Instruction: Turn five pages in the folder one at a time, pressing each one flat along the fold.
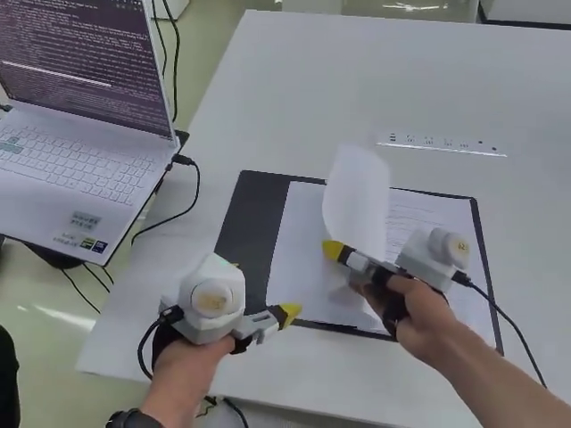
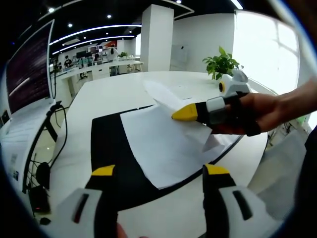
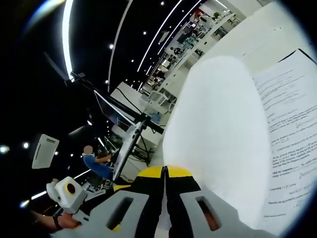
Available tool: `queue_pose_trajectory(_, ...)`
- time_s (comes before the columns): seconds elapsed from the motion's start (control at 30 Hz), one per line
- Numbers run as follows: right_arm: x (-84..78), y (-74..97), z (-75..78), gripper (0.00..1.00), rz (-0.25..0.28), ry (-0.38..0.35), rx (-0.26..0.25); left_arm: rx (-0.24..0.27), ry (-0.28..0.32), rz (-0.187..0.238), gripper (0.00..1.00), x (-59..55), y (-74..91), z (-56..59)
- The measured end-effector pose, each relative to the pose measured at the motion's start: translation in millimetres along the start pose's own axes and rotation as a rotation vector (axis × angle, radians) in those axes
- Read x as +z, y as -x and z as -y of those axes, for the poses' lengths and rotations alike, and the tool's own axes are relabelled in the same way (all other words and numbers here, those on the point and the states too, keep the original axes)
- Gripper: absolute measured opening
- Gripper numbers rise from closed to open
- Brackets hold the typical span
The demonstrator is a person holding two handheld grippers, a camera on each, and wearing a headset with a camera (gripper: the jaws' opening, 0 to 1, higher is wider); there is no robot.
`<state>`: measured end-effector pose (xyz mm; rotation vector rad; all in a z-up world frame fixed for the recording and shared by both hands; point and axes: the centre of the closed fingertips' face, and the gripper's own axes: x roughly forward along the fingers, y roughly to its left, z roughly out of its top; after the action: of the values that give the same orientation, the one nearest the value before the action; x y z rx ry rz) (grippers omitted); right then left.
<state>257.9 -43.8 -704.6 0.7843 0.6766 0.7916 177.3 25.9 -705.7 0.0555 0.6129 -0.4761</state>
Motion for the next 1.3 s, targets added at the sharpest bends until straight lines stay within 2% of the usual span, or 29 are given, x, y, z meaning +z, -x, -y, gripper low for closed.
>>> queue_pose_trajectory(0.33,-17.3,-24.2,1.0,0.00,-0.059,-0.017,-0.001,-0.005,0.013,0.005,0.69,-4.2,3.4,-5.4)
queue_pose_trajectory(0.7,-41.5,-47.1,5.1,0.00,-0.128,-0.042,0.000,0.007,0.035,0.007,0.69,-8.8,3.9,-19.3)
queue_pose_trajectory(0.77,-47.9,-50.6,11.7,0.00,-0.146,-0.043,-0.019,0.007,0.039,0.006,0.69,-10.1,3.3,-21.5)
queue_pose_trajectory(0.9,-51.4,-55.3,16.8,0.00,-0.146,-0.070,-0.032,0.015,0.053,0.003,0.69,-13.4,3.1,-26.2)
queue_pose_trajectory(1.13,-62.1,-60.8,31.7,0.00,-0.164,-0.101,-0.067,0.017,0.070,0.002,0.69,-16.8,1.7,-29.3)
queue_pose_trajectory(1.3,-72.4,-62.4,44.0,0.00,-0.180,-0.130,-0.115,0.012,0.079,-0.002,0.69,-20.0,0.0,-29.2)
